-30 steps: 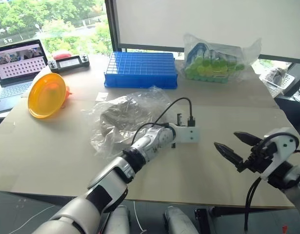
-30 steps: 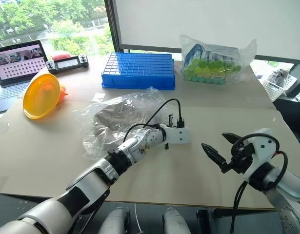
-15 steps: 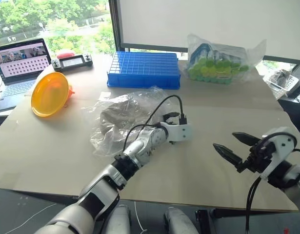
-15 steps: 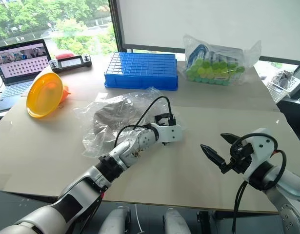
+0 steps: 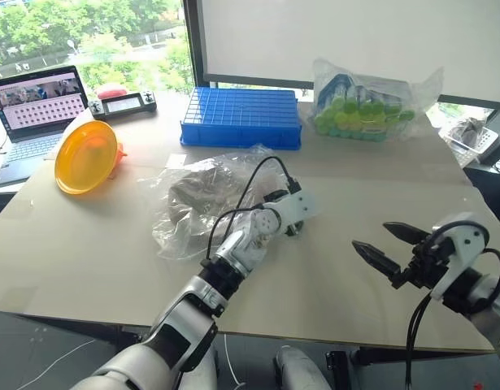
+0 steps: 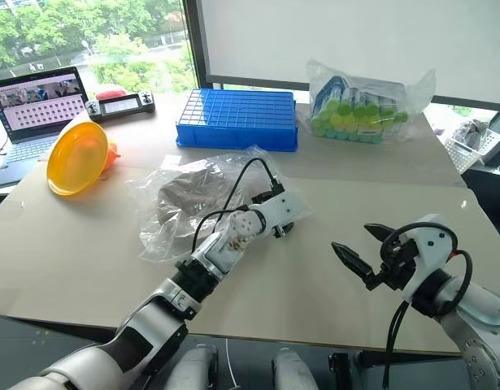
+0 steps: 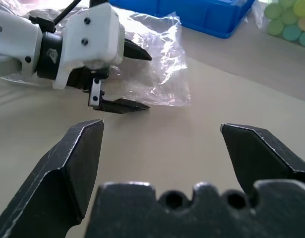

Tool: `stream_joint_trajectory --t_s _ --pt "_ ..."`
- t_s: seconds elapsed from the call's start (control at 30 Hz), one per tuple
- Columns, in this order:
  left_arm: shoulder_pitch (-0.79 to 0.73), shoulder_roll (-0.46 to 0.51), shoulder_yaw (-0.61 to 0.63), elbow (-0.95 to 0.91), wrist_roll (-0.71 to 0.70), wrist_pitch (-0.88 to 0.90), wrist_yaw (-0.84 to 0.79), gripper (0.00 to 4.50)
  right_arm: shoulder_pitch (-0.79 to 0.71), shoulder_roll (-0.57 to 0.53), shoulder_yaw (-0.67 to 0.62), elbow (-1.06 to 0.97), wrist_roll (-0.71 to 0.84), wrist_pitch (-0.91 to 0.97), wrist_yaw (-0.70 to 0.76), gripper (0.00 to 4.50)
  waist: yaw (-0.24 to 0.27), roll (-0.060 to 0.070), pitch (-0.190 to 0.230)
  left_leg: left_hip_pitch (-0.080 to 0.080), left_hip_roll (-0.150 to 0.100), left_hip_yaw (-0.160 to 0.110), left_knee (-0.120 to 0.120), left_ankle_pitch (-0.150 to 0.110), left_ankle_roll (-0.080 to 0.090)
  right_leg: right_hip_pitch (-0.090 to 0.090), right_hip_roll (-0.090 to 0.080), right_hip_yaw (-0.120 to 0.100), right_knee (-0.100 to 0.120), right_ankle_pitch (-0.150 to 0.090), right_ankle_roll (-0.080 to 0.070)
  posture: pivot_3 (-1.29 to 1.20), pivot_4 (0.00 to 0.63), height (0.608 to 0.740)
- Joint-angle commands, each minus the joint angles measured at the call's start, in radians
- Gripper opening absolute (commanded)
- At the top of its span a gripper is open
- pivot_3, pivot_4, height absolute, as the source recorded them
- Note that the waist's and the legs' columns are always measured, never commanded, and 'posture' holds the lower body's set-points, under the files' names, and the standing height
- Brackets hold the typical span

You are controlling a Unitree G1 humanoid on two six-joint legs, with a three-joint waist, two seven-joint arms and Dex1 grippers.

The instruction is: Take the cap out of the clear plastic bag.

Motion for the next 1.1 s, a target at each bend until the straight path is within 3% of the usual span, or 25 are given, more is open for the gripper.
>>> stream_joint_trajectory --t_s 0.03,0.4,0.53,0.83,1.1 --pt "0.013 0.000 0.028 0.076 -0.041 0.066 -0.007 4.39 -0.006 -0.003 -0.031 -0.026 0.009 -0.022 0.002 4.50 -0.001 0.000 0.000 0.000 0.000 0.000 0.000 0.000 0.000 0.000 0.000 0.000 0.000 0.000 0.000 0.00 0.150 0.713" --pt "0.016 -0.005 0.037 0.073 -0.111 0.126 -0.026 4.39 -0.031 -0.002 -0.020 -0.019 0.002 -0.029 -0.001 4.50 -0.001 0.000 0.000 0.000 0.000 0.000 0.000 0.000 0.000 0.000 0.000 0.000 0.000 0.000 0.000 0.00 0.150 0.713" --pt "0.017 -0.012 0.055 0.067 -0.155 0.162 -0.040 3.40 -0.022 0.000 -0.027 -0.024 0.001 -0.031 0.000 4.50 -0.002 0.000 0.000 0.000 0.000 0.000 -0.001 0.000 0.000 0.000 0.000 0.000 -0.001 0.000 0.000 0.00 0.150 0.713" --pt "0.016 -0.014 0.055 0.055 -0.222 0.211 -0.036 0.16 -0.016 0.001 -0.037 -0.034 0.002 -0.032 -0.003 4.50 -0.008 0.000 -0.001 0.001 0.000 0.000 -0.001 0.000 0.000 0.000 0.000 0.000 -0.001 0.000 0.000 0.00 0.150 0.713" --pt "0.022 0.010 0.048 0.010 -0.229 0.131 -0.012 0.02 -0.008 0.002 -0.031 -0.039 -0.003 -0.033 -0.007 4.50 -0.007 0.000 -0.001 0.001 0.000 0.000 -0.001 0.000 0.000 0.000 0.000 0.000 -0.001 0.000 0.000 0.00 0.150 0.713"
